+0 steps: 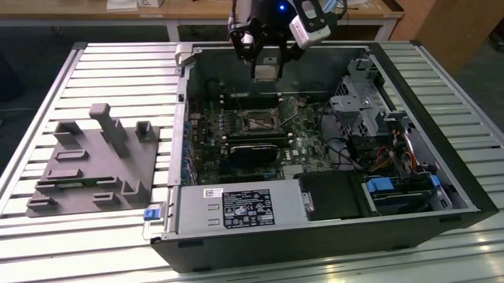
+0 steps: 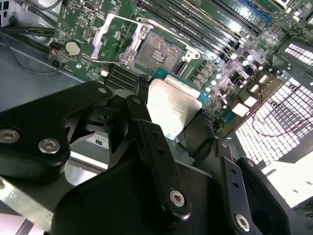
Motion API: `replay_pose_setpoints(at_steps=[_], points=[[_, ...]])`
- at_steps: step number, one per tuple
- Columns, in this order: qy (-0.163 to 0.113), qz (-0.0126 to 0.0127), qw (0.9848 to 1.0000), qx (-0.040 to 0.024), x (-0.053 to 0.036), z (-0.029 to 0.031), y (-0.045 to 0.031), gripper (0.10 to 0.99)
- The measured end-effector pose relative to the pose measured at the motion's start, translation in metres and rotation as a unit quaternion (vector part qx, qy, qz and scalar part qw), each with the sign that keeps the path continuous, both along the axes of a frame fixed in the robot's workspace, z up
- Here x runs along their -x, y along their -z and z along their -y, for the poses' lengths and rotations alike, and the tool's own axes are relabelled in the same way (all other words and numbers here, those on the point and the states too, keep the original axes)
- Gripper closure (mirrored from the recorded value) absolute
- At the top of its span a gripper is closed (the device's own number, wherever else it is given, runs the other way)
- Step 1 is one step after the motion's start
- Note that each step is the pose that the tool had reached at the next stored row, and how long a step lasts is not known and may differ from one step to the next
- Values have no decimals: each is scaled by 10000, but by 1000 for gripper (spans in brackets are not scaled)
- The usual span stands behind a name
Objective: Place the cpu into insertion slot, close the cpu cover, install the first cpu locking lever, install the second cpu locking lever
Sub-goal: 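Place the cpu into insertion slot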
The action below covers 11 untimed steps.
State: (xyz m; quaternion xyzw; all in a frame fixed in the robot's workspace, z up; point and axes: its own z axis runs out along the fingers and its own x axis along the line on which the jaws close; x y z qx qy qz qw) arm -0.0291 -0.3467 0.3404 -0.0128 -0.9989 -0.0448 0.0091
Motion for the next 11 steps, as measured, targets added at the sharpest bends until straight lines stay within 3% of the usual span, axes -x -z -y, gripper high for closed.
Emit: replay_pose_setpoints(at_steps=[11], points=[[0, 0, 10000, 0, 0, 0, 82, 545]])
